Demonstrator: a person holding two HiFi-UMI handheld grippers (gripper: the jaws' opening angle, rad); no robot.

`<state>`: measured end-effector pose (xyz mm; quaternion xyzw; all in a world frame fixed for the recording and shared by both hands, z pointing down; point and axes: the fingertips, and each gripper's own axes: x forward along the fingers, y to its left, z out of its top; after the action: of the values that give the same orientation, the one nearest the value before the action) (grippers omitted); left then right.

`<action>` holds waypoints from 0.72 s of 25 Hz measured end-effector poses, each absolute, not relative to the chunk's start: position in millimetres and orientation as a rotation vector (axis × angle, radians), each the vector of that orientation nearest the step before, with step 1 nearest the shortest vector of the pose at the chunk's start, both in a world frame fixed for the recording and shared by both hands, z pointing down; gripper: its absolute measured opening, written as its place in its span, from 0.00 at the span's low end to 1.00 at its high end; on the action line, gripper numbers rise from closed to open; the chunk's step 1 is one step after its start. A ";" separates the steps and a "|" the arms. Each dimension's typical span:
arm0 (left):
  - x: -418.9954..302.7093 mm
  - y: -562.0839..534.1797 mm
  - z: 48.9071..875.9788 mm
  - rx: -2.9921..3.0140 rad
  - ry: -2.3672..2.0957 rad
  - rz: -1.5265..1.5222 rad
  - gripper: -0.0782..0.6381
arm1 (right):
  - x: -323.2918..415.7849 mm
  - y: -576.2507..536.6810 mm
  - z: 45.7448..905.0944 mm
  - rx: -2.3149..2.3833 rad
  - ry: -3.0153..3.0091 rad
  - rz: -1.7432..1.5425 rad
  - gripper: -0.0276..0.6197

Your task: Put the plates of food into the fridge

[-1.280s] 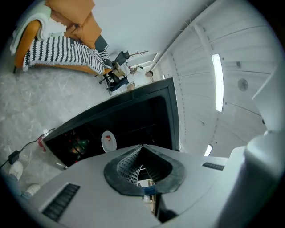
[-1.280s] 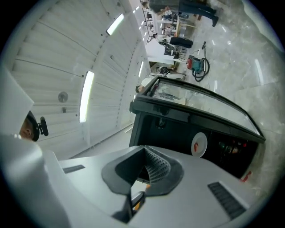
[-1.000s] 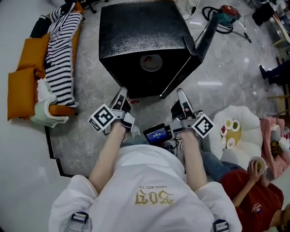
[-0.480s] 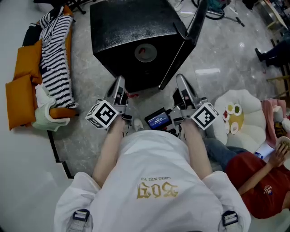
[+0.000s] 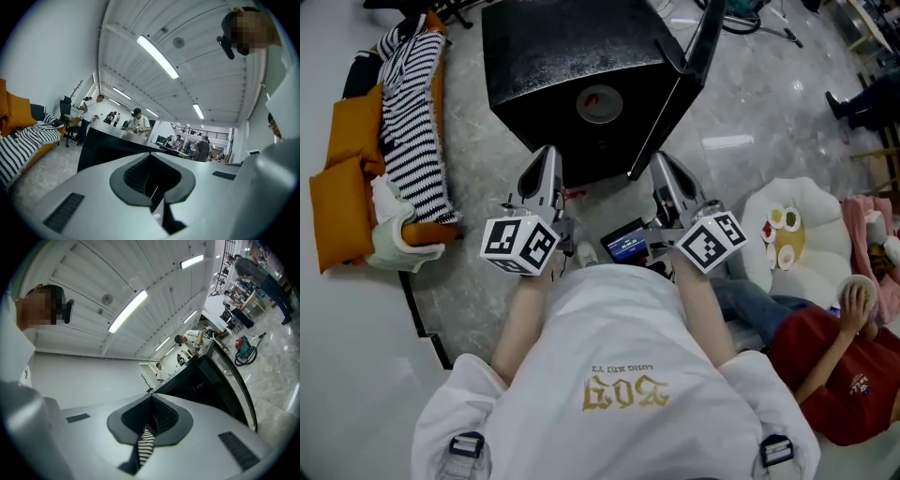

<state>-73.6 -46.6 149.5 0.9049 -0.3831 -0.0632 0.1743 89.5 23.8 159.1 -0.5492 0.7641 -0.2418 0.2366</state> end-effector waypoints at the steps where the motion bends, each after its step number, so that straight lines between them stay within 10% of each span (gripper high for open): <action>1: -72.8 -45.7 149.1 2.577 -1.087 -0.170 0.12 | 89.6 24.5 157.5 -1.512 2.095 -0.648 0.05; 18: -80.3 -48.3 153.7 2.639 -1.117 -0.106 0.12 | 80.9 21.9 155.5 -1.600 2.142 -0.582 0.05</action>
<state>-80.3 -48.3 153.7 0.9117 -0.3858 -0.0367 0.1365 80.9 21.9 155.5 -0.5728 0.7668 -0.2084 0.2012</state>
